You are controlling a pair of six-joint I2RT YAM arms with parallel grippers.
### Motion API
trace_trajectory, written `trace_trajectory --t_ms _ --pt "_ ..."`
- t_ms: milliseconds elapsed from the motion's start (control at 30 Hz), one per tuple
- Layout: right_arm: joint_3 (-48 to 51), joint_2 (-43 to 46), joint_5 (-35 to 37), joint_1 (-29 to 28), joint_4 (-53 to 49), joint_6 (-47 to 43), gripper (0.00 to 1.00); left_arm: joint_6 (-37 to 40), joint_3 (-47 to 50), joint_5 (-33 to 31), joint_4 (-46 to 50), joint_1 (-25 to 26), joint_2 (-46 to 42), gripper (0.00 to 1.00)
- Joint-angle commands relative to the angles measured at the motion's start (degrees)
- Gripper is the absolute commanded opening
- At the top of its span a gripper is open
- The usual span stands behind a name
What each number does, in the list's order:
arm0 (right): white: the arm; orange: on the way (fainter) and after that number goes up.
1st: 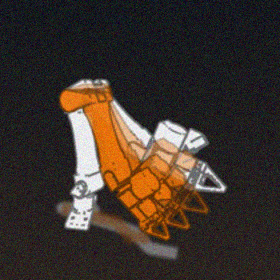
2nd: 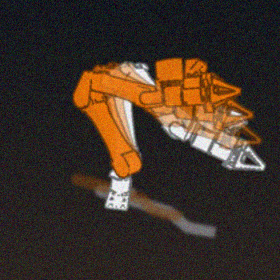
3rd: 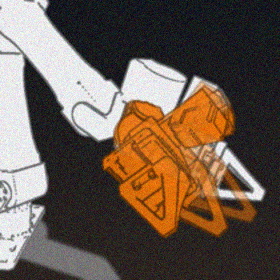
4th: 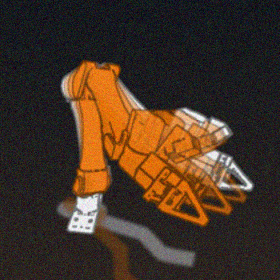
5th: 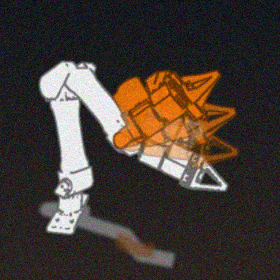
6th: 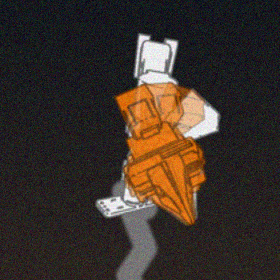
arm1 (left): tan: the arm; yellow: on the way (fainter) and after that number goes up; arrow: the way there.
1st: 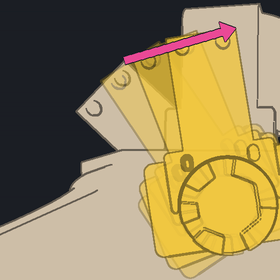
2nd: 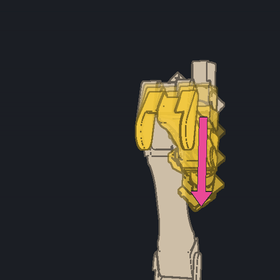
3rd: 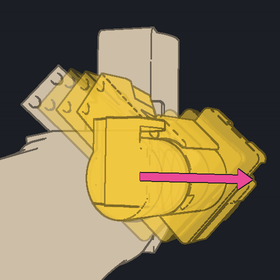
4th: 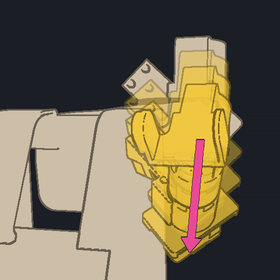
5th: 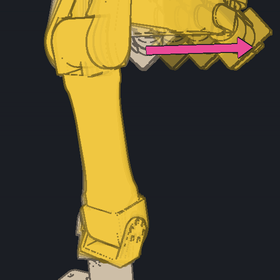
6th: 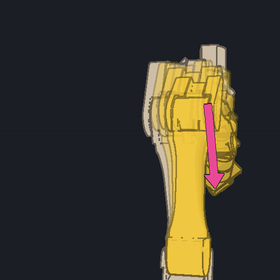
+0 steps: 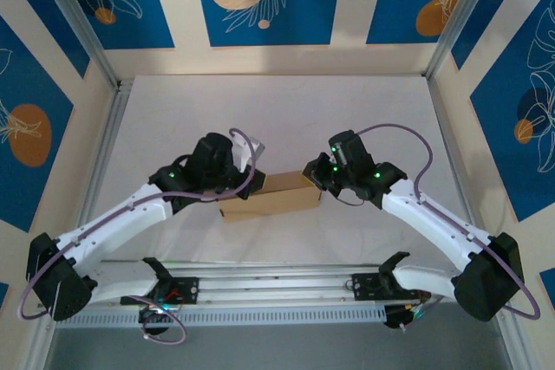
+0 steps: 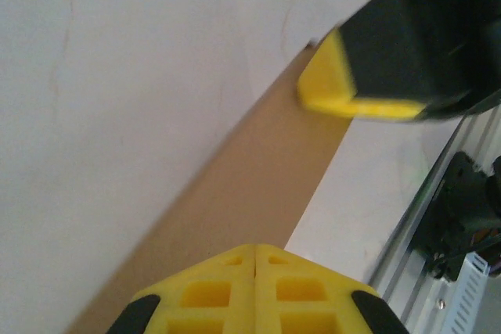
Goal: Fold the paper box
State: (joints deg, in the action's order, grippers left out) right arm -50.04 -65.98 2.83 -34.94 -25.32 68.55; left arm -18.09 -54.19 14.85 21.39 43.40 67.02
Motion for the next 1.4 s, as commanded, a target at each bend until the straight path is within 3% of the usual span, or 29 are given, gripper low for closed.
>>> trace_trajectory --t_ms 0,233,367,500,600,800,1133,1367 --pt "3.10 -3.04 1.85 -0.66 -10.49 -1.33 0.13 -6.38 3.84 -1.46 -2.25 -0.31 0.21 0.00" --pt "2.53 -1.08 1.03 -0.57 -10.19 -4.02 0.13 -10.55 10.95 -1.79 -7.04 -0.68 -0.57 0.00" --pt "-1.55 1.39 2.88 0.29 -13.63 -8.23 0.21 -10.57 12.26 -3.03 -7.02 -0.68 -0.80 0.00" --pt "-3.74 5.77 0.34 5.98 -15.89 -12.86 0.35 -10.47 12.62 -3.00 -7.19 -0.68 -0.84 0.00" --pt "-2.58 8.94 -2.69 11.29 -15.72 -15.81 0.41 -10.49 12.71 -2.77 -7.44 -0.68 -0.78 0.00" --pt "-0.09 9.37 -10.39 18.46 -12.86 -19.10 0.32 -10.20 13.06 -2.46 -7.57 -0.62 -1.41 0.00" --pt "0.80 3.46 -10.02 16.92 -10.86 -18.79 0.22 -10.21 13.89 -2.47 -7.92 -0.77 -1.64 0.00" --pt "7.84 -0.38 -15.81 14.72 -3.17 -13.79 0.21 -10.81 14.71 -1.25 -9.43 -0.77 -0.58 0.00"
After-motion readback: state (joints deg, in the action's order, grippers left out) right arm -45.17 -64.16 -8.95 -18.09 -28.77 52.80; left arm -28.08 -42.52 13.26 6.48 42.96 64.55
